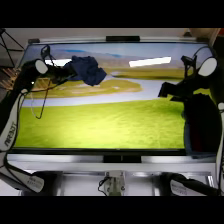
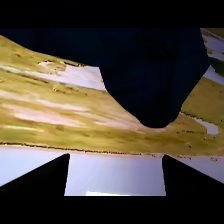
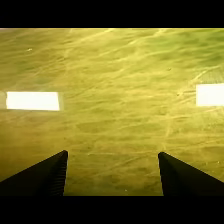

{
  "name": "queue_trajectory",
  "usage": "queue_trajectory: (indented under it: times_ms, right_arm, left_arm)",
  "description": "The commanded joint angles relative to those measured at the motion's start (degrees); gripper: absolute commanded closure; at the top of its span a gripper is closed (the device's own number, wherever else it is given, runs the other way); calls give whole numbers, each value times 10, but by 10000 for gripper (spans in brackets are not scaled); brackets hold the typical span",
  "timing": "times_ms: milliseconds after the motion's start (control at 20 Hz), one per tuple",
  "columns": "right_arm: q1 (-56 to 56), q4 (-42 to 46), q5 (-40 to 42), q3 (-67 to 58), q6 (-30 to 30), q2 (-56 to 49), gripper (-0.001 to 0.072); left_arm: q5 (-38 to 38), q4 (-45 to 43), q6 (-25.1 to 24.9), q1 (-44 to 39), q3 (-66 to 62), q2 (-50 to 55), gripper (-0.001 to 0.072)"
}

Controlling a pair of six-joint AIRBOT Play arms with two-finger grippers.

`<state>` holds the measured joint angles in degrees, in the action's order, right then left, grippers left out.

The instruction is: Fold the shirts.

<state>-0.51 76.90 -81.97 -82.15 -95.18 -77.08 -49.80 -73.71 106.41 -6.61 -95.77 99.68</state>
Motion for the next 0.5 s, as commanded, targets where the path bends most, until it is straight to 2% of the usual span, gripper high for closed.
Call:
queue_trajectory:
  times_ms: [0,100,300,450]
  right_arm:
    - [0,-2,5,0,6,0,44]
    - [0,-5,6,0,6,0,44]
    - [0,-15,7,0,6,0,44]
    - [0,-17,6,0,5,0,44]
  left_arm:
    - [13,132,8,48,-158,172,43]
    - [14,164,8,56,-194,226,43]
    - [30,168,8,45,-200,263,43]
    - [87,168,9,29,-200,268,44]
